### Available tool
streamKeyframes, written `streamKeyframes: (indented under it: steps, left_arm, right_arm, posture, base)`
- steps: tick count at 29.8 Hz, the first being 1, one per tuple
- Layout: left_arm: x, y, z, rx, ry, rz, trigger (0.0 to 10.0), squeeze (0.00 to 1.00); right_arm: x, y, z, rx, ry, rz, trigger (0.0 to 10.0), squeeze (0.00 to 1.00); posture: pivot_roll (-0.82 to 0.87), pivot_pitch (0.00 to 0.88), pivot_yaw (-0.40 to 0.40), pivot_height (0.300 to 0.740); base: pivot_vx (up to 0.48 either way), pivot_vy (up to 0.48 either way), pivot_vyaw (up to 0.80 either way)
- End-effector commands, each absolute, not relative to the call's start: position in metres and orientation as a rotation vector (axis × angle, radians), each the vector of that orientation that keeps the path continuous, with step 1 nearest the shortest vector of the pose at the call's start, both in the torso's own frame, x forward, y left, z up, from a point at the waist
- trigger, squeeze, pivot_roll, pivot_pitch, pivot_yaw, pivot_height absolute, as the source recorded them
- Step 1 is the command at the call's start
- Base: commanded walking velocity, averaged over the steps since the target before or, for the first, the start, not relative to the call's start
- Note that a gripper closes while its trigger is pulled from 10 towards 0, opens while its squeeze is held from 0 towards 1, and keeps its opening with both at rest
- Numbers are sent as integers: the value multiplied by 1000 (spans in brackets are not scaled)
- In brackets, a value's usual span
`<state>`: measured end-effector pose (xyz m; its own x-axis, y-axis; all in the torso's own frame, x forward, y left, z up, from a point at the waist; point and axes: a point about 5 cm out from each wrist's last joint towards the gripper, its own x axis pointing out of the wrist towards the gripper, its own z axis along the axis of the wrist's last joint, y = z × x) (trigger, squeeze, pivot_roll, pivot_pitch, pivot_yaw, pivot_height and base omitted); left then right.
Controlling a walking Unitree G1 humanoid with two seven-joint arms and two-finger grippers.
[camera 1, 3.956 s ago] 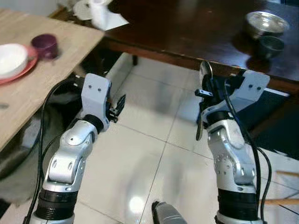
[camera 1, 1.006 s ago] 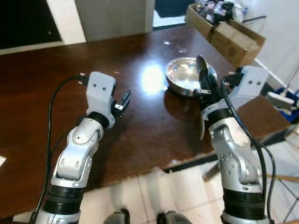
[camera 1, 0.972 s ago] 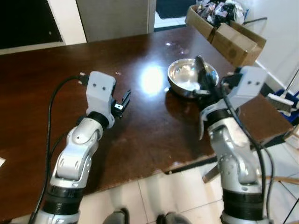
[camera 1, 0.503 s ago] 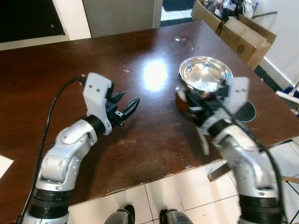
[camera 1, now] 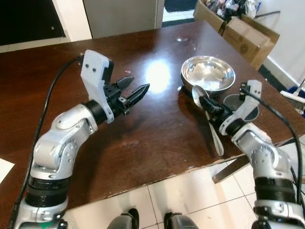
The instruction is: Setting the table
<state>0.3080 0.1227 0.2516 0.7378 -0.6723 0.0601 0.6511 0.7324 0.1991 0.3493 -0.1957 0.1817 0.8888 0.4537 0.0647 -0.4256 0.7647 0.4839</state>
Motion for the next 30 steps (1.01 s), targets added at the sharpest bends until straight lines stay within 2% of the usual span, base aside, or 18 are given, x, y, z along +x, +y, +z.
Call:
streamKeyframes:
  steps: [1,4,10,12,17,21,22,23,24,26,27,30]
  left_arm:
    - [315,126,245,287,-101,-671,10000,0]
    - [322,132,242,356,-58,-606,10000,0]
    - [314,142,239,404,9,-650,10000,0]
    - [311,148,240,427,17,-644,10000,0]
    - [305,155,237,447,30,-630,10000,0]
    - [303,158,235,446,37,-609,10000,0]
    - [302,159,234,446,41,-607,10000,0]
    - [301,159,234,446,45,-606,10000,0]
    - [301,159,233,445,48,-606,10000,0]
    - [300,159,232,444,50,-606,10000,0]
    - [300,159,232,444,52,-609,10000,0]
    - [299,156,230,439,52,-616,10000,0]
  right_arm:
    - [353,-198,176,562,74,491,10000,0]
    - [359,-196,176,600,83,523,10000,0]
    - [370,-182,178,639,117,620,10000,0]
    - [374,-170,175,631,149,674,10000,0]
    - [380,-160,173,601,180,692,10000,0]
    - [382,-161,174,594,184,690,10000,0]
    - [384,-163,174,589,185,685,10000,114]
    - [384,-164,173,581,187,673,10000,282]
    - [385,-166,172,578,189,666,10000,722]
    - [385,-166,172,575,190,662,10000,722]
    - [385,-168,170,565,194,646,10000,1000]
    - [386,-172,165,543,191,616,10000,1000]
  posture:
    - [-33,177,87,740]
    - [-18,185,88,740]
    - [16,201,89,740]
    - [47,207,84,740]
    - [62,206,76,740]
    - [67,206,73,740]
    - [68,208,72,740]
    - [68,209,72,740]
    - [65,209,73,740]
    - [65,209,73,740]
    - [62,209,75,740]
    - [59,208,78,740]
  base:
    - [0,0,0]
    - [0,0,0]
    - [0,0,0]
    - [0,0,0]
    - [0,0,0]
    - [0,0,0]
    - [0,0,0]
    - [0,0,0]
    - [0,0,0]
    - [0,0,0]
    - [0,0,0]
    - [0,0,0]
